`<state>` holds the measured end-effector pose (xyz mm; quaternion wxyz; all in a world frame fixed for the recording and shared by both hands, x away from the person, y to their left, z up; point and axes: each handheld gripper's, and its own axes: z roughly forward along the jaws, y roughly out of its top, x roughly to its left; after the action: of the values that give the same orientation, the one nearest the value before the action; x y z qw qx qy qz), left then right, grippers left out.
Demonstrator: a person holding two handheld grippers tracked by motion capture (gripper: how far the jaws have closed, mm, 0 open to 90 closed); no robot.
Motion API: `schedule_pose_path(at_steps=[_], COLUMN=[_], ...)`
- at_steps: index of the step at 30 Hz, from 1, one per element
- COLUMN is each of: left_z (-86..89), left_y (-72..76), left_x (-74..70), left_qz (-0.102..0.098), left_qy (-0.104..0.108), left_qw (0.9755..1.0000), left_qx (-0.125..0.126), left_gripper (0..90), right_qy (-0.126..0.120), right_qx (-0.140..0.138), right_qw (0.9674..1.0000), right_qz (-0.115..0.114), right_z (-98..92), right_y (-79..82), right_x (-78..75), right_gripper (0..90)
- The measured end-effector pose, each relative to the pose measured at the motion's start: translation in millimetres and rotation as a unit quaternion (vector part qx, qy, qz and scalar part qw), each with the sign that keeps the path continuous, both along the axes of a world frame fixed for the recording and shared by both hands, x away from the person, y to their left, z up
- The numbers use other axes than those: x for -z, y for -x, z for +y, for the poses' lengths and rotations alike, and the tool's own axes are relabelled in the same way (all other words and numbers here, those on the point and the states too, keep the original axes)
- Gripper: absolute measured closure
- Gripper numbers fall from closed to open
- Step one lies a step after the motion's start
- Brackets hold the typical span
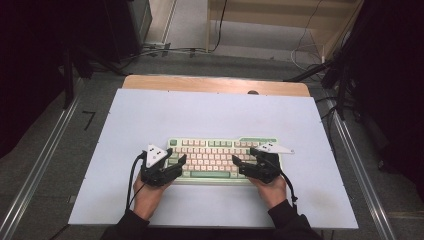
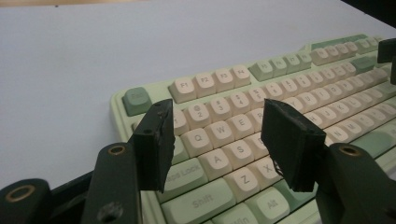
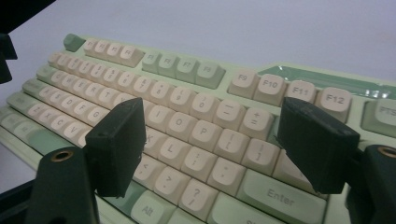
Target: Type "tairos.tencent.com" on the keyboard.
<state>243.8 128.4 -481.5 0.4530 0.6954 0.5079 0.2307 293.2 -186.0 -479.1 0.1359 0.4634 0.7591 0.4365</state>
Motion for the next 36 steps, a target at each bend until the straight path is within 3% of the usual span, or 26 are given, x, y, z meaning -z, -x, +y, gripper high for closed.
schedule_pose_path(at_steps=[9, 28, 36], left_z=[-18.0, -44.9, -47.6], left_y=[-11.7, -32.5, -34.4], left_x=[1.4, 7.0, 9.3], left_qz=[0.004, 0.026, 0.035], left_qy=[-0.007, -0.033, -0.041], left_qw=[0.9997, 0.9979, 0.9971], left_qx=[0.022, 0.049, 0.053], left_gripper=[49.7, 82.8, 85.0], right_qy=[0.015, 0.015, 0.016], right_qx=[0.029, 0.064, 0.064], right_qw=[0.9994, 0.9978, 0.9978], right_qz=[-0.01, -0.001, 0.0], right_z=[-13.0, -34.8, -35.4], right_y=[8.1, 16.5, 16.7], right_x=[0.3, 1.4, 1.6], right_gripper=[19.6, 20.2, 20.3])
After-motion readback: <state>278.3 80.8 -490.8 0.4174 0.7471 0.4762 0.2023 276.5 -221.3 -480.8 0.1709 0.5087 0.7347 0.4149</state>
